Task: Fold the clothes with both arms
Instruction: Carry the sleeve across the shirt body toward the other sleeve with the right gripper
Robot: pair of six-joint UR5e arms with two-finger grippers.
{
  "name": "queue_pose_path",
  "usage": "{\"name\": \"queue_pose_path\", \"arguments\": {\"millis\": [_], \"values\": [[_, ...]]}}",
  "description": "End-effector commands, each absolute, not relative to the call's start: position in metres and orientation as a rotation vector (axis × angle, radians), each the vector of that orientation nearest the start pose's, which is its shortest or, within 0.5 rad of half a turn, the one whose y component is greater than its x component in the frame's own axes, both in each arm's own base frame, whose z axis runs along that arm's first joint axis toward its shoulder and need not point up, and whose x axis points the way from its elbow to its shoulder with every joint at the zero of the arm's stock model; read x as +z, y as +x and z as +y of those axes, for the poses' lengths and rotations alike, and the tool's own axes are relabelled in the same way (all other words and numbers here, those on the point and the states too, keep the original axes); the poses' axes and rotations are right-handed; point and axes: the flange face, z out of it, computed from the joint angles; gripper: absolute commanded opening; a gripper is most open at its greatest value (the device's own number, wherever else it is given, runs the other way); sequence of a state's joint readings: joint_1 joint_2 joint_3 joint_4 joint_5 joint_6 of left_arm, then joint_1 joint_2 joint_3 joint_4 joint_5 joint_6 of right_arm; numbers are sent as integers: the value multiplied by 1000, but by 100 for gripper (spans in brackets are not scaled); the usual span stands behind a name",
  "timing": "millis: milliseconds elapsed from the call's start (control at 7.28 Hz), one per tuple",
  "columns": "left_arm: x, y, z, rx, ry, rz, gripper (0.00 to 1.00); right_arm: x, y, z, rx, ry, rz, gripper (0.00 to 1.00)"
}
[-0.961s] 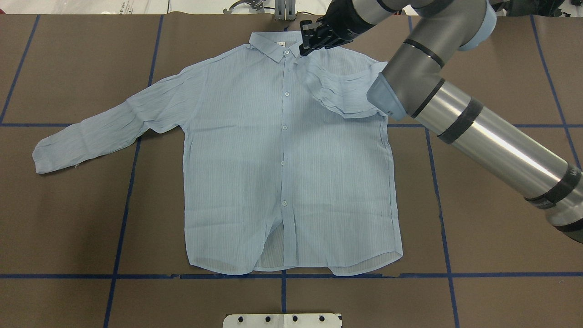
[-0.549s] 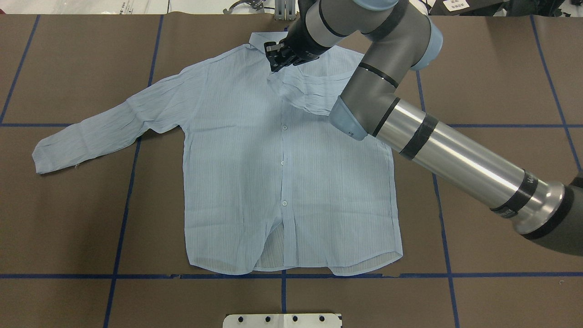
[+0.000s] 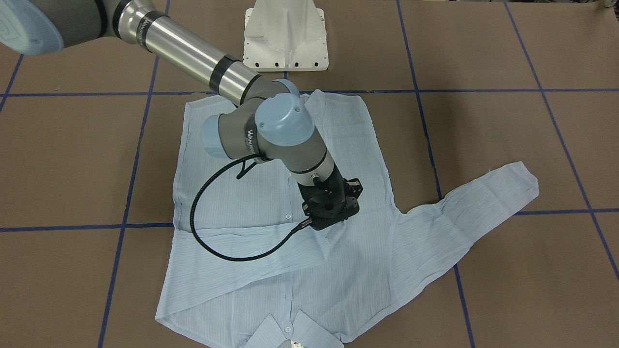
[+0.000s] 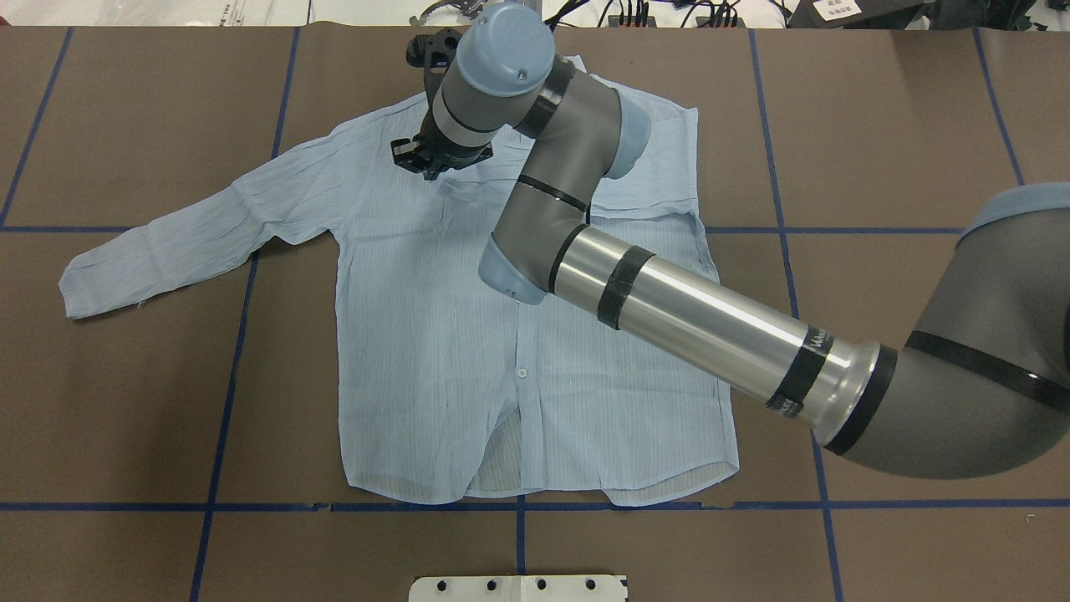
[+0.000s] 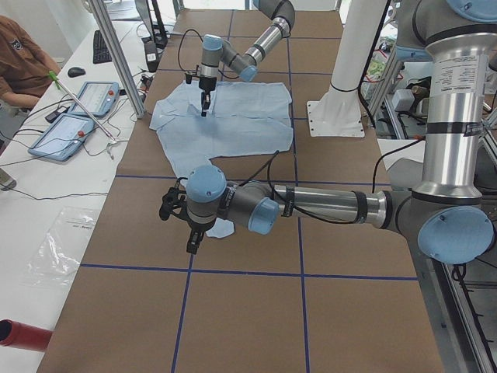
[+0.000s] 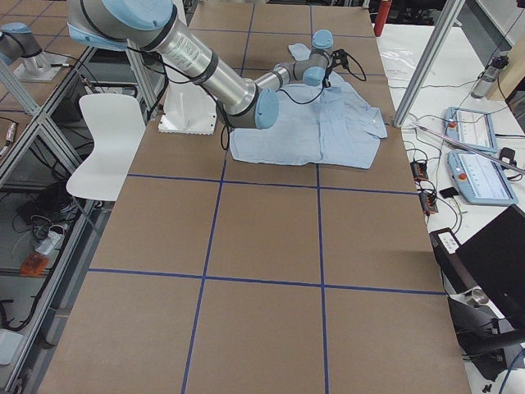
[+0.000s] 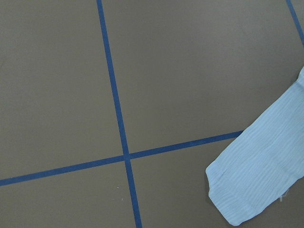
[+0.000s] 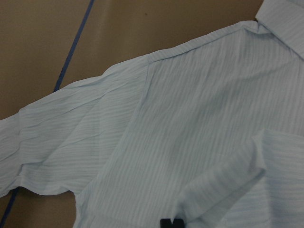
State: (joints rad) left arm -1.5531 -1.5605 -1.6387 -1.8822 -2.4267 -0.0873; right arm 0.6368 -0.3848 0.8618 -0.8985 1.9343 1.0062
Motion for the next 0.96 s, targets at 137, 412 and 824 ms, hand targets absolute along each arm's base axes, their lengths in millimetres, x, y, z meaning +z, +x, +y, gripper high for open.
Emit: {"name": "queue_pose_path", "arguments": {"millis": [137, 412, 824], "values": [[601, -48, -516, 90, 295, 862, 100, 67, -671, -571, -131, 443, -1094, 100], [592, -17, -531, 18, 296, 886, 100, 54, -661, -566, -79, 397, -1078, 99], [603, 63, -505, -118, 345, 852, 100, 56, -580, -581, -17, 232, -887, 99]]}}
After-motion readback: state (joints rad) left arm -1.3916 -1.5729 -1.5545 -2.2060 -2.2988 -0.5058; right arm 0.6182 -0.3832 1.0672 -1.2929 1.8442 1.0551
